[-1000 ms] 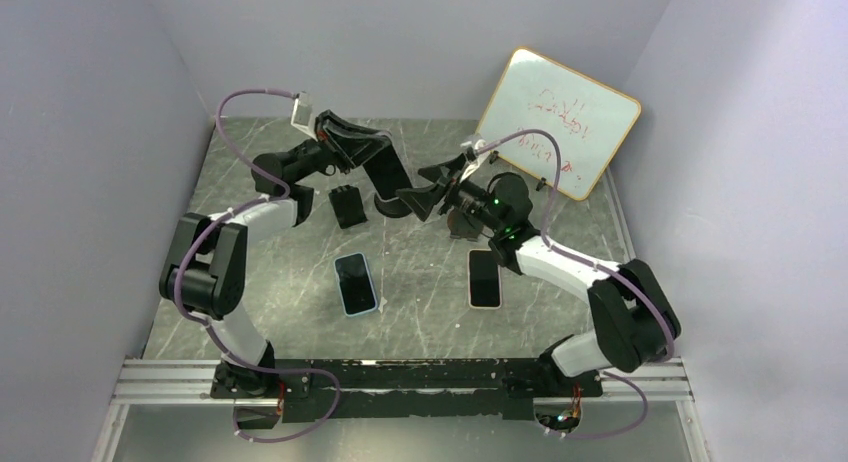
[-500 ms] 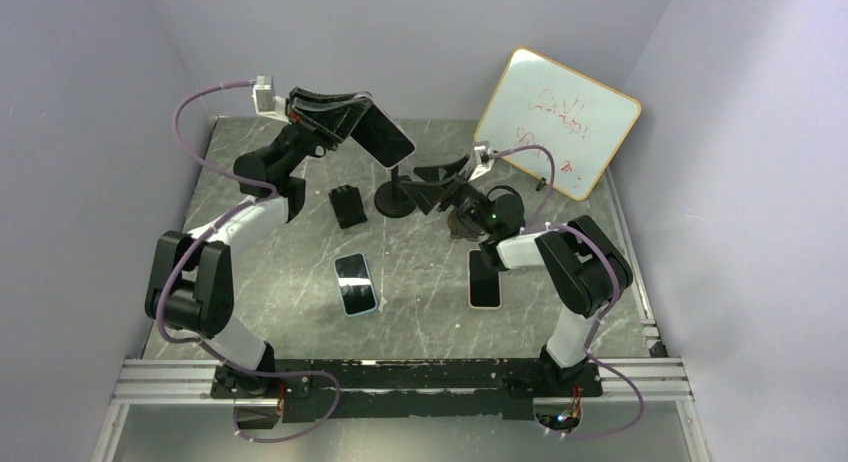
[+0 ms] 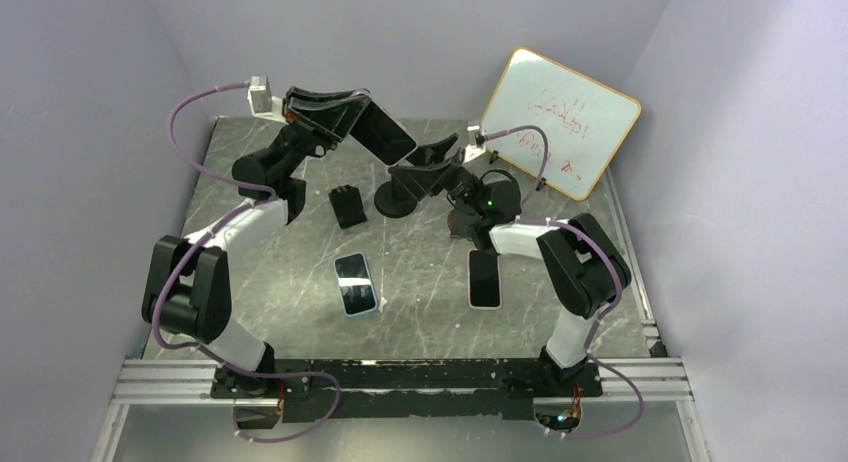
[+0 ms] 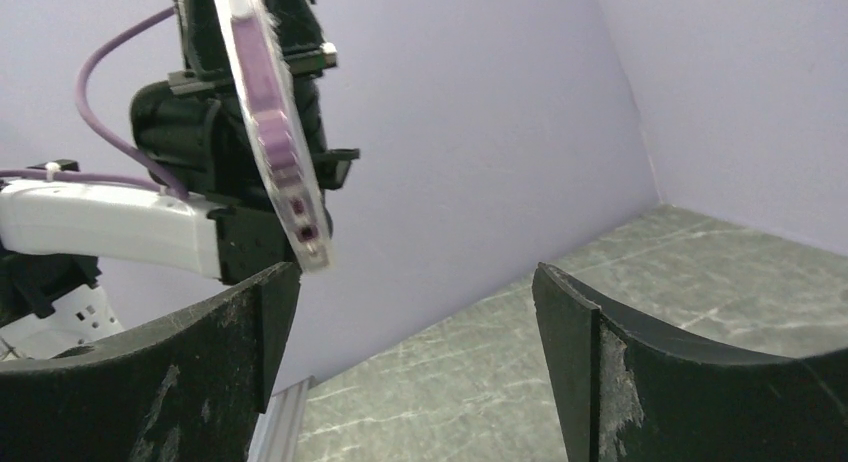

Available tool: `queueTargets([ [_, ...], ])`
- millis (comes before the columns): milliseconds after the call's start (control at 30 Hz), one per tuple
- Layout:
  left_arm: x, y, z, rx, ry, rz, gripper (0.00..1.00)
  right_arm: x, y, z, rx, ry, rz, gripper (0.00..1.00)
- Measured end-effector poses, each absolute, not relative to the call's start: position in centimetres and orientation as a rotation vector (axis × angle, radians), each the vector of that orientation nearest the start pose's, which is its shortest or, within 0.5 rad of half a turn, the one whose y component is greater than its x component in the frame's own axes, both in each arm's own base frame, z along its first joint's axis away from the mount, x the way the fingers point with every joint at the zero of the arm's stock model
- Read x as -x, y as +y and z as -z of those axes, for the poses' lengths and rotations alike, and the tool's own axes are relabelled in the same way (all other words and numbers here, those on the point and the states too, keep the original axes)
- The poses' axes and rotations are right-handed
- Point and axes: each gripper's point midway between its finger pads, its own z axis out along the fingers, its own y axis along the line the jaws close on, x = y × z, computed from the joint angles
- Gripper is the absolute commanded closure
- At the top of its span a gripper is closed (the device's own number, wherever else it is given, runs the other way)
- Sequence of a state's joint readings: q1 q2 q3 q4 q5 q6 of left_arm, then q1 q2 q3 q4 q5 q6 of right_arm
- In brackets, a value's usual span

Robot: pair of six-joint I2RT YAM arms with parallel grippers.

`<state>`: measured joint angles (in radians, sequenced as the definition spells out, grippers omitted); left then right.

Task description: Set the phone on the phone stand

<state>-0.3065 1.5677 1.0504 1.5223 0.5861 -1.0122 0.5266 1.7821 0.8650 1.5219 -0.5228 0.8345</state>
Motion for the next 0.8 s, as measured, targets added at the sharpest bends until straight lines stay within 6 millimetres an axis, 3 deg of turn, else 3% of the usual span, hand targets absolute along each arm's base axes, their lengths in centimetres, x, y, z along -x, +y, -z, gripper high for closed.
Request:
queueTargets([
  [167, -33.0, -24.0, -46.6, -0.379, 0.780, 1.416, 0.95, -33.6, 33.9, -33.3, 0.402, 1.052, -1.497, 0.12],
  [267, -33.0, -24.2, -46.5, -0.381, 0.781, 1.421, 0.95, -33.2, 34.6, -35.0, 0.426, 1.004, -1.514, 0.21],
  [333, -32.9, -24.3, -46.5, -0.382, 0.781, 1.425, 0.95, -33.2, 35.0, -35.9, 0.437, 0.979, -1.523, 0.36],
  [500, -33.2, -24.5, -46.2, -0.378, 0.782, 1.413, 0.95, -33.4, 36.5, -36.5, 0.473, 0.961, -1.589, 1.00],
  [533, -33.8, -24.2, -46.2, -0.359, 0.784, 1.404, 0.89, -33.1, 36.8, -36.4, 0.490, 0.965, -1.611, 1.00],
  [600, -34.6, -23.7, -45.9, -0.316, 0.800, 1.420, 0.66, -32.7, 37.1, -36.6, 0.513, 0.966, -1.647, 1.00],
  [667, -34.8, -23.7, -45.7, -0.312, 0.805, 1.420, 0.52, -32.9, 36.9, -36.4, 0.527, 0.979, -1.666, 1.00],
  [733, -34.5, -23.9, -45.2, -0.349, 0.821, 1.423, 0.14, -33.2, 36.4, -36.2, 0.534, 0.999, -1.683, 1.00],
  [767, -34.6, -23.8, -45.0, -0.359, 0.826, 1.413, 0.11, -33.4, 36.0, -35.9, 0.551, 1.013, -1.684, 1.00],
  [800, -34.3, -24.0, -44.5, -0.400, 0.844, 1.418, 0.14, -33.8, 35.5, -35.8, 0.555, 1.024, -1.677, 1.00],
])
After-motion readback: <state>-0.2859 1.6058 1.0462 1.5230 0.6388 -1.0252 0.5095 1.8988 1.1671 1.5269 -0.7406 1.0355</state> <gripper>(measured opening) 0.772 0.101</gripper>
